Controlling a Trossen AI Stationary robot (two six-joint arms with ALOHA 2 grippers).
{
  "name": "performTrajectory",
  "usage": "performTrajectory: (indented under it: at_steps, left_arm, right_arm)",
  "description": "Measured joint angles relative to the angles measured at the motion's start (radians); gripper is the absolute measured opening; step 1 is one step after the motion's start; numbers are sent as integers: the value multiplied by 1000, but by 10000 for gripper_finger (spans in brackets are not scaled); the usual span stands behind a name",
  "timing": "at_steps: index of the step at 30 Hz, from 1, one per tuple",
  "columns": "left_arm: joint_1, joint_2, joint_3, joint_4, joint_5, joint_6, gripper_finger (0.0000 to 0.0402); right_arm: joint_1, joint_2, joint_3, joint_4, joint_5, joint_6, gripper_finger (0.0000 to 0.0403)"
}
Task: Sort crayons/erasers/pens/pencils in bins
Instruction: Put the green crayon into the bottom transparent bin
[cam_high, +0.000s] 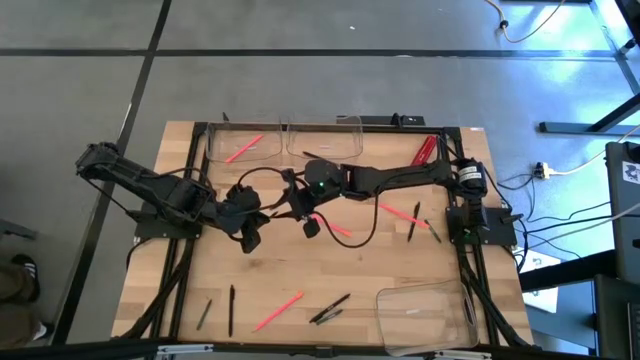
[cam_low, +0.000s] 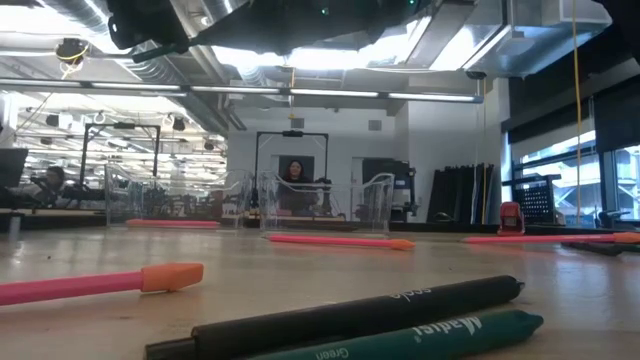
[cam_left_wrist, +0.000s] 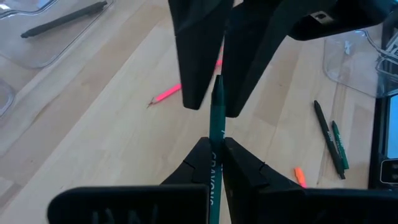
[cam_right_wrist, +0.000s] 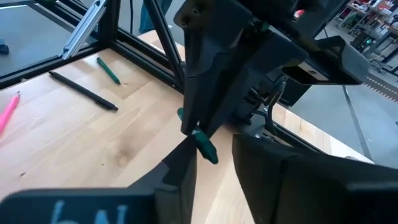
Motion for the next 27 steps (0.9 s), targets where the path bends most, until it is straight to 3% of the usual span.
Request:
performTrajectory:
  at_steps: [15,27]
  left_arm:
    - [0,0,0,-1,0,1,12]
    - [0,0,0,-1,2,-4,33]
  right_arm:
    - [1,0,0,-2,-5,0,49]
    - [1,0,0,-2,-5,0,48]
